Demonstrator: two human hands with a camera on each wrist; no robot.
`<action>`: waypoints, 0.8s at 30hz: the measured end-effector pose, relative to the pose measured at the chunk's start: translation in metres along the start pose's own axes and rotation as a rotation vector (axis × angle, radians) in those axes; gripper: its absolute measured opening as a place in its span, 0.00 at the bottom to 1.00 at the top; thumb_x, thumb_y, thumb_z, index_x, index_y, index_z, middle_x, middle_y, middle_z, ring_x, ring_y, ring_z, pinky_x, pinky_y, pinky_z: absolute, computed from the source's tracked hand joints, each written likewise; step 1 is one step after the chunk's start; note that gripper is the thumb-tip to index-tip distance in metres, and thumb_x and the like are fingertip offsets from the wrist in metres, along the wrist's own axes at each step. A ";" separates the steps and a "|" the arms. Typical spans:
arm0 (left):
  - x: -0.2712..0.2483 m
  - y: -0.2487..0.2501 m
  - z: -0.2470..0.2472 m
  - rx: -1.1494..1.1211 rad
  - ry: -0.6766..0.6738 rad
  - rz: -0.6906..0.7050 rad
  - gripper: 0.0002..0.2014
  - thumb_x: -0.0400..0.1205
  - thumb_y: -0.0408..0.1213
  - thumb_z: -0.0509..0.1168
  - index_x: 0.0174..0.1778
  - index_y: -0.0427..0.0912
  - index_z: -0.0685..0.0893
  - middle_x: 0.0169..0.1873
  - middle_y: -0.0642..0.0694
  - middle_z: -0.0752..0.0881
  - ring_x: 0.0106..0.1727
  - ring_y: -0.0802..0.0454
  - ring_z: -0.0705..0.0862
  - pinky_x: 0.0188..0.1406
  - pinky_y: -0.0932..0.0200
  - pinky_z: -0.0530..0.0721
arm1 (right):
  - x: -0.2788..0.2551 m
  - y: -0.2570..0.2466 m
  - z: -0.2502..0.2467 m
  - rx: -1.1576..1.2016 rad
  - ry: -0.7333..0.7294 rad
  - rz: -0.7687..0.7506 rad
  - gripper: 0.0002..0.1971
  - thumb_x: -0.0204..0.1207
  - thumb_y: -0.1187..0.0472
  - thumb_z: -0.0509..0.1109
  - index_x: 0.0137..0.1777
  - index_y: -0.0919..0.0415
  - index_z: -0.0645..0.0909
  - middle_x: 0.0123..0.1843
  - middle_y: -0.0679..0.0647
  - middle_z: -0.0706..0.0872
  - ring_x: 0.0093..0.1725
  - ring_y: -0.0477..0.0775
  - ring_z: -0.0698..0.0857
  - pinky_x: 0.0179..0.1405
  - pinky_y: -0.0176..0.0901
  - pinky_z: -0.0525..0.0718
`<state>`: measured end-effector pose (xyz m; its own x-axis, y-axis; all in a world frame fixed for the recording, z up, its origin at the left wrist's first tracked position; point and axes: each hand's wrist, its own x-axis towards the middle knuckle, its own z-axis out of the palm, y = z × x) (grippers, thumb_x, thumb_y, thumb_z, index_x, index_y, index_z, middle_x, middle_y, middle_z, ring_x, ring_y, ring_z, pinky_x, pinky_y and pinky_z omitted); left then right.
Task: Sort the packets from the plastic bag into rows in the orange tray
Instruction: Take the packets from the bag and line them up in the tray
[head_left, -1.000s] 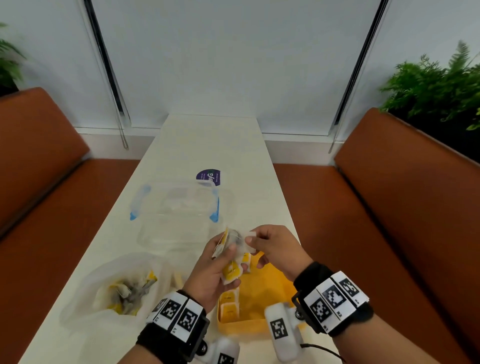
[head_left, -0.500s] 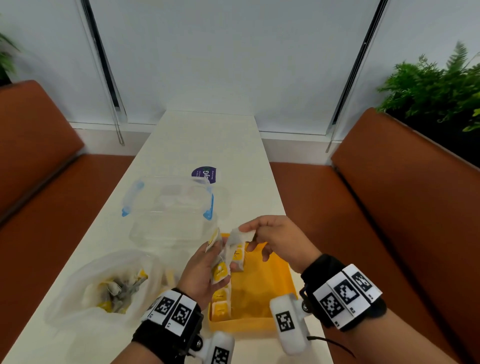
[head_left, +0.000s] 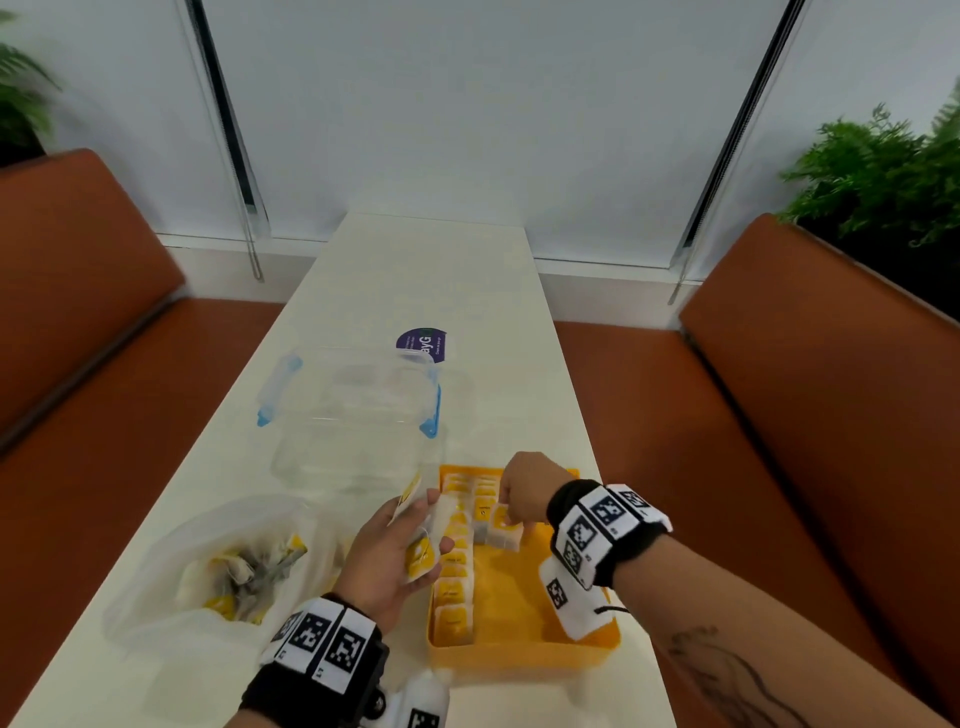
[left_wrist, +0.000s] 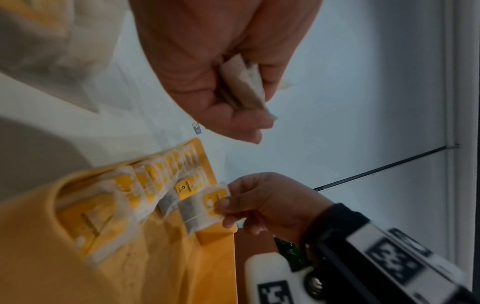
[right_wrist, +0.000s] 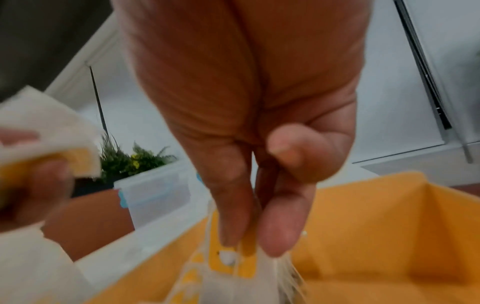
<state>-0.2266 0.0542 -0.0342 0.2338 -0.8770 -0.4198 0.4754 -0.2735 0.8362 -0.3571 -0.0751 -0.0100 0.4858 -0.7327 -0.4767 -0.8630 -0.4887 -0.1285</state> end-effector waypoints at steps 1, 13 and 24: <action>-0.001 -0.001 -0.001 -0.003 0.001 -0.001 0.11 0.82 0.44 0.61 0.57 0.47 0.83 0.43 0.45 0.86 0.36 0.51 0.85 0.28 0.62 0.80 | 0.007 -0.002 0.003 -0.057 -0.029 0.001 0.18 0.77 0.57 0.71 0.62 0.68 0.83 0.63 0.59 0.85 0.62 0.57 0.84 0.65 0.46 0.81; -0.009 -0.008 -0.011 0.009 0.031 -0.023 0.11 0.81 0.40 0.63 0.57 0.42 0.83 0.38 0.46 0.84 0.29 0.52 0.85 0.18 0.64 0.76 | 0.042 -0.004 0.023 -0.017 0.037 -0.012 0.12 0.74 0.67 0.73 0.56 0.69 0.85 0.60 0.61 0.86 0.57 0.60 0.87 0.57 0.47 0.85; -0.005 -0.009 0.006 0.120 -0.065 -0.056 0.10 0.80 0.39 0.65 0.55 0.40 0.81 0.35 0.45 0.85 0.28 0.53 0.84 0.20 0.65 0.76 | 0.009 0.015 0.001 0.487 0.344 -0.048 0.11 0.71 0.71 0.71 0.51 0.59 0.83 0.45 0.52 0.83 0.41 0.48 0.81 0.41 0.39 0.81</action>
<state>-0.2370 0.0591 -0.0376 0.1522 -0.8819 -0.4462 0.3805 -0.3644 0.8500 -0.3653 -0.0885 -0.0172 0.4727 -0.8662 -0.1617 -0.7638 -0.3112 -0.5655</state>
